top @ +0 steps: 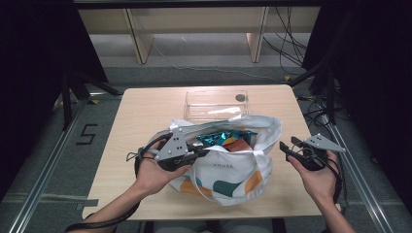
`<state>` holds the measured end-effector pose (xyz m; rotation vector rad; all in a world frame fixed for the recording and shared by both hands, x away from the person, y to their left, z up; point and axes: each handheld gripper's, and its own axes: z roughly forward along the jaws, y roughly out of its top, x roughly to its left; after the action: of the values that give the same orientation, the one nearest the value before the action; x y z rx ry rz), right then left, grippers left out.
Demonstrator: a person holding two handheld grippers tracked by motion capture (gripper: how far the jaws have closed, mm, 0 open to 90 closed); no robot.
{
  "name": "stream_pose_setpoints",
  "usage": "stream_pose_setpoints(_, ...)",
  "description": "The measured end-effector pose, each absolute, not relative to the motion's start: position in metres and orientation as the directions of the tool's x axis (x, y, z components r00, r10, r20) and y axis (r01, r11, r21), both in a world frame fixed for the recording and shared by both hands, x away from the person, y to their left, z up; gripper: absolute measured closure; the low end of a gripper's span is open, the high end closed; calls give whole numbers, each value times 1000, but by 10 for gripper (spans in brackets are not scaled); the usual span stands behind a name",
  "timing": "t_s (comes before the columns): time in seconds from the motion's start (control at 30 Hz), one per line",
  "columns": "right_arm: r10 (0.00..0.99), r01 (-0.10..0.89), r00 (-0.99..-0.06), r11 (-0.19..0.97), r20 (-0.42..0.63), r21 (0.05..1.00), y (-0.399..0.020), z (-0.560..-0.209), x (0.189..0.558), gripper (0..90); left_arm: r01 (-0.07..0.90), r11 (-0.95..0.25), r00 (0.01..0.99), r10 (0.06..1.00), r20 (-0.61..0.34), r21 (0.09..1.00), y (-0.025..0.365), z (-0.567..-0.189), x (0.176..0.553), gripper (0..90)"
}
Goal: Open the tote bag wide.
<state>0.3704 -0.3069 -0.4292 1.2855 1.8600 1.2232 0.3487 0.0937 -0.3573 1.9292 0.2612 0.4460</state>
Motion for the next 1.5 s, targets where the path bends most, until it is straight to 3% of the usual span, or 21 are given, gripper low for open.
stream_pose_setpoints(0.17,917,394,-396,124,47,911,-307,-430,372,489,-38,-416,916,348,198,908,91,-359,347,874)
stream_pose_setpoints(0.37,921,391,-390,146,20,909,-310,-430,374,489,-73,-506,953,217,210,859,81,-367,340,872)
stream_pose_setpoints(0.8,927,428,-372,119,55,896,-308,-432,372,486,-67,-580,972,145,183,812,72,-388,332,869)
stream_pose_setpoints(1.5,917,406,-397,140,37,903,-310,-433,375,485,27,-633,980,171,106,774,55,-428,339,871)
